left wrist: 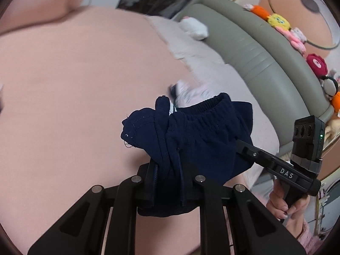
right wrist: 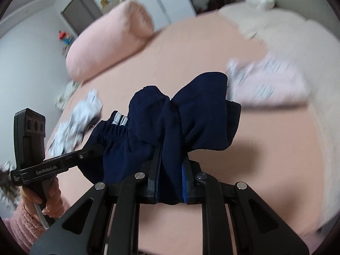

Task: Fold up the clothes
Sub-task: 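Grasp the folded shorts bundle with both grippers and lift it, then carry the bundle with both grippers onto the pink garment stack and release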

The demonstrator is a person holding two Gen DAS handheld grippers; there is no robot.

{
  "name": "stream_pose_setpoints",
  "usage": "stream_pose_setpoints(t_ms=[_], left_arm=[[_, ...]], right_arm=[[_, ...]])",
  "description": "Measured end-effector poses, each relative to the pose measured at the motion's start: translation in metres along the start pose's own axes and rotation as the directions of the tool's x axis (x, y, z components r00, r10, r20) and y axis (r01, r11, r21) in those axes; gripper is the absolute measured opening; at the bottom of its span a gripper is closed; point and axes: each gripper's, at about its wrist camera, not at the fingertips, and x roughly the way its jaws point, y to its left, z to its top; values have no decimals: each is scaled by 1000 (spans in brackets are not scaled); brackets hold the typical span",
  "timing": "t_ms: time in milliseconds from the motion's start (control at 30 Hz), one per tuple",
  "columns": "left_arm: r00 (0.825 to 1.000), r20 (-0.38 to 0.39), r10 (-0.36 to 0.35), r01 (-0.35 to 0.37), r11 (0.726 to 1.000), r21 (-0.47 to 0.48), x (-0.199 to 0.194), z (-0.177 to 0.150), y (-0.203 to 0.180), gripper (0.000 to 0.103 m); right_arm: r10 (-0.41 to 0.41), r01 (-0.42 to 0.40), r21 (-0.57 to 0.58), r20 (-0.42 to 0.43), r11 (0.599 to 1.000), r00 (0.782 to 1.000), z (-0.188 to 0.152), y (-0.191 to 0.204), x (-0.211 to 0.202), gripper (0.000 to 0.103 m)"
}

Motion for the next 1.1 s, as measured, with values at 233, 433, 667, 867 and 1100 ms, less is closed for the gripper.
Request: stream_pose_setpoints(t_ms=[233,433,667,867,1100], left_arm=[[998,60,-31,26,997,79,96,72,-63,17],[1000,-16,20,-19,997,77,177,92,-68,19],[995,59,75,-77,997,29,192,96,-48,49],[989,149,-14,-13,983,181,160,92,-86,47],[984,-45,175,-153,939,310,220,71,-98,46]], right_arm=[[-156,157,-7,100,988,983,82,-82,-9,15],[-251,253,-14,79,967,965,126,-149,17,19],[-235,237,191,-34,953,972,111,-239,60,28],[-247,186,305,176,934,953,106,-237,10,31],[-408,408,-5,-36,913,912,96,-198,65,26]])
